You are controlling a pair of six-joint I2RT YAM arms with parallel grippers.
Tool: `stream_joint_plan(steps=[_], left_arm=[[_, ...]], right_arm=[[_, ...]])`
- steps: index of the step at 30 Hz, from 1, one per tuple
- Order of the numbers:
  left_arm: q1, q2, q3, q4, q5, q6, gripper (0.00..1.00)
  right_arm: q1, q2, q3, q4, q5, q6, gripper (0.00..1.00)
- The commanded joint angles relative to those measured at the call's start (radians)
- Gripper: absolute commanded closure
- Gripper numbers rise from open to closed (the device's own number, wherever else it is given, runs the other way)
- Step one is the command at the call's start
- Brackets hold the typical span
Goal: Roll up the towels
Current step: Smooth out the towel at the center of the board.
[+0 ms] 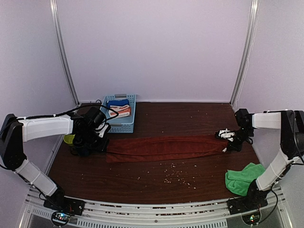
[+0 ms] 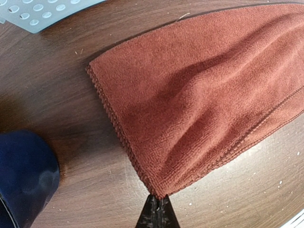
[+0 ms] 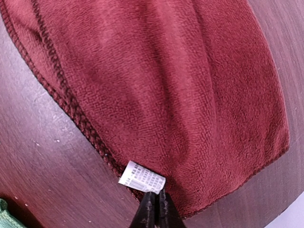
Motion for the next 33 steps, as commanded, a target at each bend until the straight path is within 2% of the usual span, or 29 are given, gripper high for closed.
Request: stream_joint_plan(steps=[1,8,16,22,28,30,33], left_arm=[[0.007,-0.006,0.008,0.017,-0.008,0.010,1.00],[0.012,0.013,-0.021,0.015,-0.025,-0.003,1.00],[0.019,0.024,-0.023,0.020,-0.026,0.003,1.00],[0.019,0.003,-0.043,0.016,0.015,0.005,1.00],[0.018,0.051,-0.070,0.046,0.058,0.009,1.00],[0.019,0.057,-0.075,0.049,0.062,0.012,1.00],[0.018,0.044,-0.057,0.011,0.062,0.011,0.81]], right_arm=[[0.006,-0.031,0.028,-0.035,0.017,0.003,0.98],[-0.071,-0.163,0.033,-0.069,0.004,-0.036,1.00],[-0.156,-0.149,0.029,-0.100,-0.041,-0.087,1.00],[-0.162,-0.195,-0.020,-0.115,-0.074,-0.154,1.00],[-0.162,-0.176,-0.049,-0.098,-0.099,-0.165,1.00],[-0.162,-0.162,-0.059,-0.105,-0.096,-0.176,0.95],[-0.162,-0.157,-0.077,-0.157,-0.079,-0.233,0.79]])
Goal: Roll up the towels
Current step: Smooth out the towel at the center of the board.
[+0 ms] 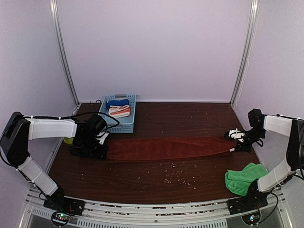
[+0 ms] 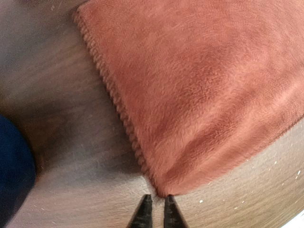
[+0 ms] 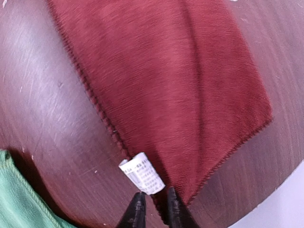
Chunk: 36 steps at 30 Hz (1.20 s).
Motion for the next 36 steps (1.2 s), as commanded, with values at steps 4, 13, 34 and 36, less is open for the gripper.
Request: stream_joint_plan(steps=[4,13,34,36], left_arm=[[0.007,-0.091,0.077,-0.098,0.020,0.013,0.67],[0.006,0.039,0.207,0.030,0.012,0.031,0.81],[0.008,0.184,0.143,0.201,-0.018,0.043,0.98],[0.008,0.184,0.137,0.201,-0.016,0.041,0.98]], right_arm=[[-0.005,-0.012,0.034,-0.190,-0.050,-0.099,0.71],[0.008,0.117,0.239,0.047,-0.208,0.353,0.69],[0.044,0.215,0.269,0.033,-0.072,0.460,0.71],[0.044,0.246,0.297,0.013,-0.079,0.498,0.68]])
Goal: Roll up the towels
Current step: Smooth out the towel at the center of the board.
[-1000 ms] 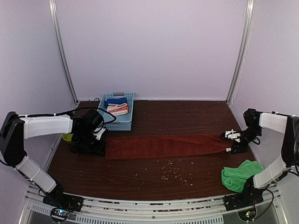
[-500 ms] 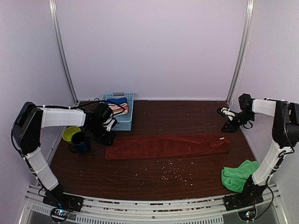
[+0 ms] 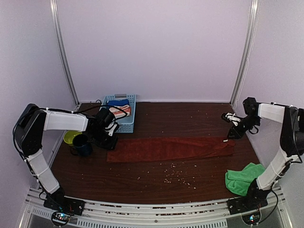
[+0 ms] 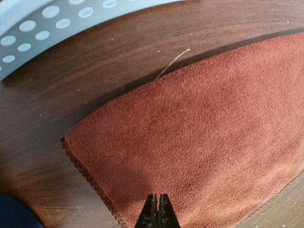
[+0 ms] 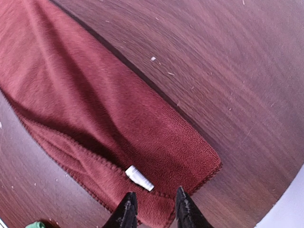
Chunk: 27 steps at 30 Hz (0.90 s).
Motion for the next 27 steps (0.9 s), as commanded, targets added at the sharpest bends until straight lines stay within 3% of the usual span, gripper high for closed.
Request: stream_joint_plan(steps=[1,9,18,22,27], left_arm=[[0.008,-0.013,-0.021,0.033,0.012,0.012,0.98],[0.009,0.011,-0.046,0.028,0.009,0.001,0.98],[0.009,0.001,-0.045,0.029,0.005,0.005,0.98],[0.008,-0.009,-0.047,0.025,0.003,0.006,0.98],[0.008,-0.039,-0.043,0.019,0.001,0.008,0.98]], right_arm=[[0.001,0.072,0.059,-0.004,0.038,0.107,0.67],[0.000,0.116,0.074,-0.153,0.037,0.062,0.68],[-0.002,-0.039,-0.097,-0.367,0.045,-0.251,0.69],[-0.012,-0.104,-0.130,-0.360,0.109,-0.253,0.69],[-0.029,-0.088,-0.003,-0.368,0.006,-0.214,0.70]])
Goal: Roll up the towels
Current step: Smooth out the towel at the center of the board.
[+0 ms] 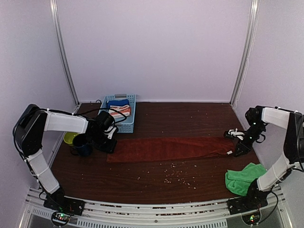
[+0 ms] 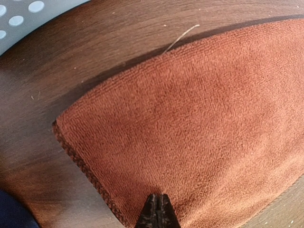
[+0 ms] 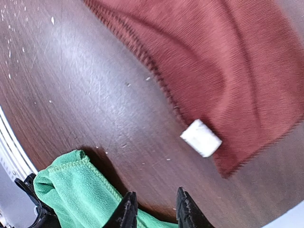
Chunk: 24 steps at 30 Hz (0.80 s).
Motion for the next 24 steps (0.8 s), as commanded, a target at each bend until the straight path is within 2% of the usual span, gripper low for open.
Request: stream_joint_plan(steps=[1,5,14,18,24], left_arm=[[0.008,-0.046,0.000,0.018,0.000,0.009,0.97],[0.009,-0.043,0.027,0.026,0.027,0.020,0.98],[0.007,0.004,0.022,0.030,0.093,0.028,0.97],[0.007,0.044,0.016,0.001,0.063,0.020,0.96],[0.010,0.070,0.019,-0.049,-0.075,-0.023,0.97]], right_arm=[[-0.011,0.020,0.125,0.012,-0.083,0.032,0.71],[-0.009,0.104,0.186,0.177,-0.117,0.201,0.75],[0.033,0.286,0.246,0.345,-0.080,0.363,0.78],[0.048,0.315,0.209,0.441,-0.006,0.402,0.69],[0.052,0.320,0.140,0.597,0.223,0.427,0.59]])
